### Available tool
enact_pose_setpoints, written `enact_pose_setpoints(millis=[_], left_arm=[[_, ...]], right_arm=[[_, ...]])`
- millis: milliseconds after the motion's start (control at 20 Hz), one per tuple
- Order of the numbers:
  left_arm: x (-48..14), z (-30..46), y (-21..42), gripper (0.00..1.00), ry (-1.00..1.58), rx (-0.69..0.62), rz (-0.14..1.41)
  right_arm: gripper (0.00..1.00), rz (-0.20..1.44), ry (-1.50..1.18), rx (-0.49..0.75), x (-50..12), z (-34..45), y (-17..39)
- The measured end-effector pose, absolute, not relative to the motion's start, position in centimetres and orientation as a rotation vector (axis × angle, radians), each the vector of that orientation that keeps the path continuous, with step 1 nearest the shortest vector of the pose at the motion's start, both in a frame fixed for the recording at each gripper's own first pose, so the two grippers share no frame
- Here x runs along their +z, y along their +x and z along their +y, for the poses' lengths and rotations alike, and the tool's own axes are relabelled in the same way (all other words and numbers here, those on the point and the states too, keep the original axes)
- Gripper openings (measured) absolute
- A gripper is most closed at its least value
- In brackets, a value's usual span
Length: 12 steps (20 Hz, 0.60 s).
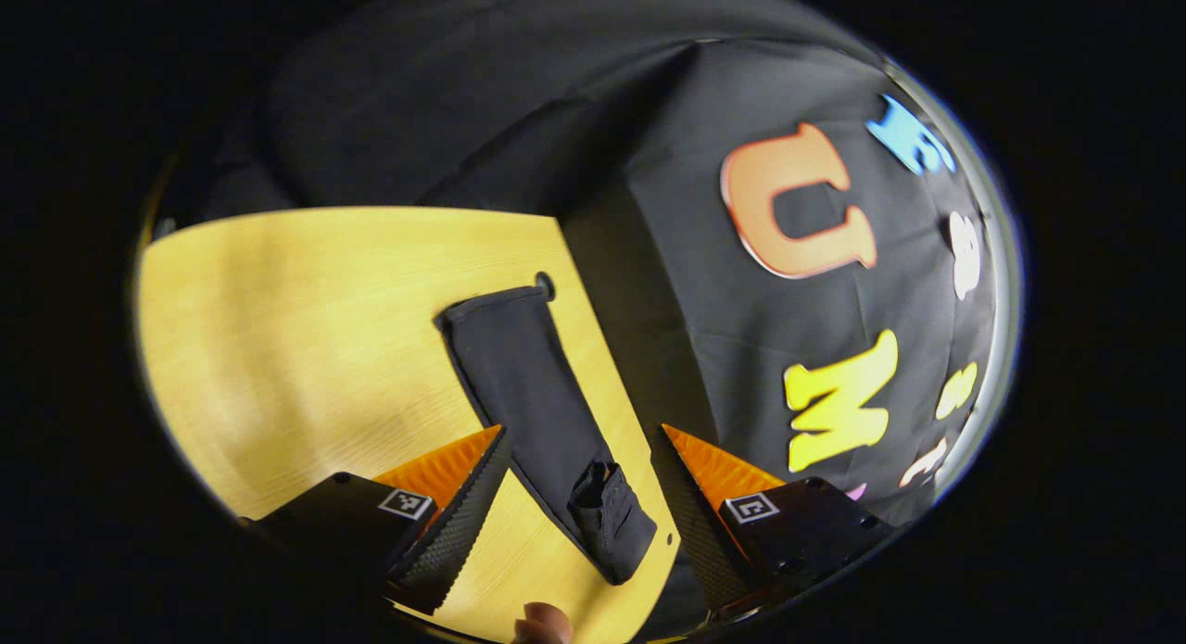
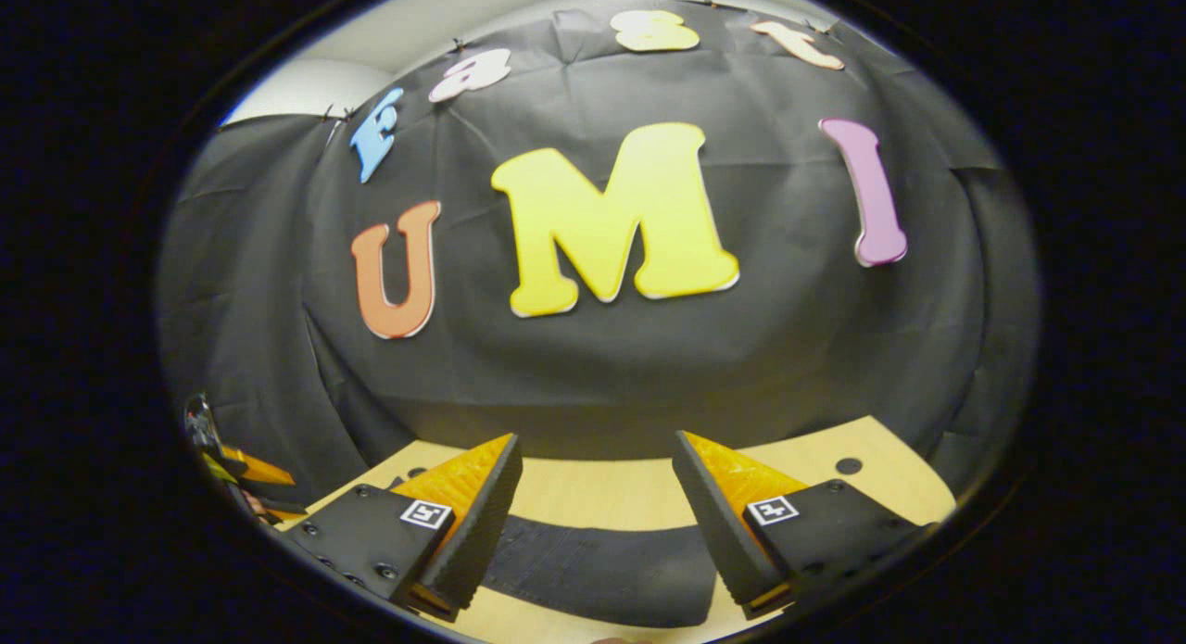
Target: Grasp the waist and the cuffs of the jeans and fold them to make the two legs overlap; first hold the waist and fold one-third of the jeans toward the cuffs, then hold the cuffs and fold the remaining one-third in the same direction to finish folding.
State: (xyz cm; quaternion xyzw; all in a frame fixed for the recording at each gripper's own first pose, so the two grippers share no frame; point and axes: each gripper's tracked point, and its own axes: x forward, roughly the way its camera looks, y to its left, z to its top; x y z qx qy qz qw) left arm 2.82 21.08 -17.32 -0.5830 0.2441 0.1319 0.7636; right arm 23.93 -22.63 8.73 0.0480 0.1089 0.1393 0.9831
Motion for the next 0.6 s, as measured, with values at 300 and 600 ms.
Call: enact_pose_setpoints(millis=[300,600], left_arm=[[-23.1,24.1,5.2,0.99,-1.378,0.375,0.575],[-26.7,25.6,6.3,0.99,-1.441,0.453,0.588]], right_arm=[[0.95,0.185,0.068,0.193,10.6,-27.8,23.6],[0.95,0.185,0.043,0.14,11.1,-30.2,23.2]])
